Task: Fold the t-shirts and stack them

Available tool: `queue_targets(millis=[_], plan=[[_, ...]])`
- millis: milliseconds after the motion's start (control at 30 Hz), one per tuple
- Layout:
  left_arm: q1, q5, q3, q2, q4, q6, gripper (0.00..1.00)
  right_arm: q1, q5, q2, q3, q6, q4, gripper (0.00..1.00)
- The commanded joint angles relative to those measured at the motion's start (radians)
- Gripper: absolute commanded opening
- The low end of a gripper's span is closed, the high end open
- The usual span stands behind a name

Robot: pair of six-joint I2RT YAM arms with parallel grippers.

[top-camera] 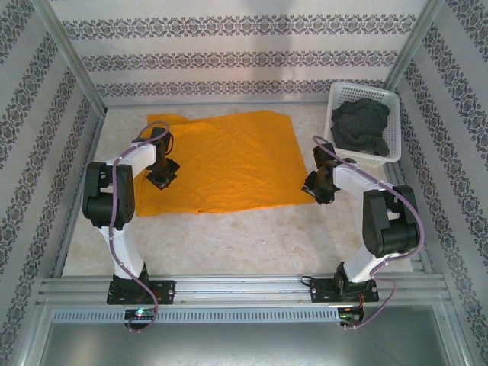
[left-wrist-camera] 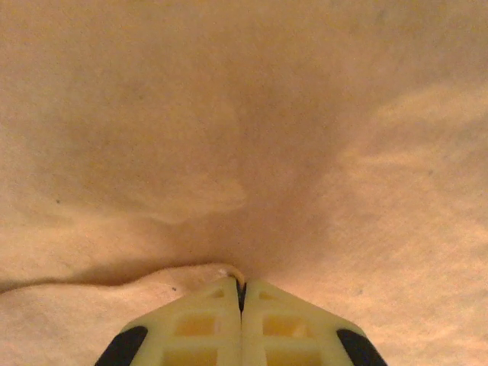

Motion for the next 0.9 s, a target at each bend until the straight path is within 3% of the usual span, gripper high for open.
queue_targets(millis=[0, 400, 633, 867], plan=[[-0.010, -0.042, -0.038, -0.083, -0.051, -0.004, 0.00, -0.019, 0.032, 0.013, 0.013, -0.020, 0.008, 0.35], [-0.010, -0.080, -0.312, -0.493, -0.098, -0.088, 0.00, -0.062, 0.033, -0.042, -0.063, 0.034, 0.037, 0.34], [-0.009, -0.078, -0.380, -0.637, -0.175, -0.097, 0.00, -0.058, 0.011, -0.104, -0.138, 0.049, 0.055, 0.33], [-0.010, -0.076, -0.426, -0.753, -0.260, -0.110, 0.00, -0.057, -0.046, -0.040, -0.123, 0.066, 0.116, 0.31]])
